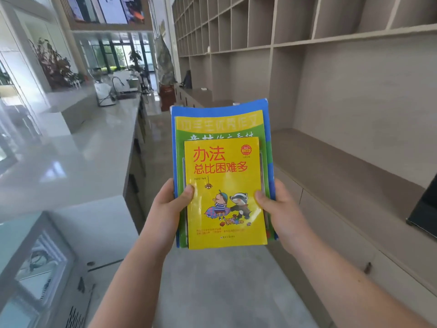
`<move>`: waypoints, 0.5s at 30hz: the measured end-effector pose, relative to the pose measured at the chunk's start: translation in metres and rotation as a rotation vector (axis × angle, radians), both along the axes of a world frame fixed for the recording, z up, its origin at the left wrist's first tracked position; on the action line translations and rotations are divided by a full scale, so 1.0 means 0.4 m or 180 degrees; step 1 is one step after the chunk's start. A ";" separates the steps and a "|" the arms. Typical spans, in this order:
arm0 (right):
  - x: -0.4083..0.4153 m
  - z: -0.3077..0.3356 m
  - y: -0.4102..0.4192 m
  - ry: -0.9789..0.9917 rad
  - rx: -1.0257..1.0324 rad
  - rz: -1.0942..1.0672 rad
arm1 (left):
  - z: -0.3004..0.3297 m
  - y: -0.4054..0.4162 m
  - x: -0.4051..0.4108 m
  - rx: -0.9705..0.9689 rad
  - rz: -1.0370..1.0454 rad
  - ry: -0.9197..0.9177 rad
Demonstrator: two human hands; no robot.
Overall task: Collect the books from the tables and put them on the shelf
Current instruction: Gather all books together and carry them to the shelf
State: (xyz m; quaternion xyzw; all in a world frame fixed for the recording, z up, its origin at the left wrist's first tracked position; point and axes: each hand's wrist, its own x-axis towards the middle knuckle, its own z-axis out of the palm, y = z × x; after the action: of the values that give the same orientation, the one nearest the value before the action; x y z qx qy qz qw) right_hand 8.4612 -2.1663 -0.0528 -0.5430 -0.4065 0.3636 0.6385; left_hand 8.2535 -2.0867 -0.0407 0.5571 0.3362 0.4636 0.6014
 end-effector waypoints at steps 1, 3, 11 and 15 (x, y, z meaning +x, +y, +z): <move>0.035 -0.001 0.052 0.0039 -0.0034 -0.0016 | 0.001 0.051 0.035 0.0013 0.0001 0.0048; 0.117 -0.021 0.163 0.0122 -0.0048 -0.0003 | -0.009 0.159 0.114 0.0061 -0.0062 0.0132; 0.453 -0.091 0.670 0.0178 -0.0062 0.0112 | -0.066 0.639 0.438 0.0048 0.0013 0.0166; 0.590 -0.062 0.919 0.0283 -0.0059 0.0234 | -0.031 0.862 0.569 0.0027 0.0072 0.0157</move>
State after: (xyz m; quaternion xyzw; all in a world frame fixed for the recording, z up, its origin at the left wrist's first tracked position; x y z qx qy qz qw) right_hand 8.6970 -1.7987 -0.0777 -0.5169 -0.3940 0.4143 0.6371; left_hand 8.4810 -1.7420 -0.0533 0.5671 0.3552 0.4579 0.5853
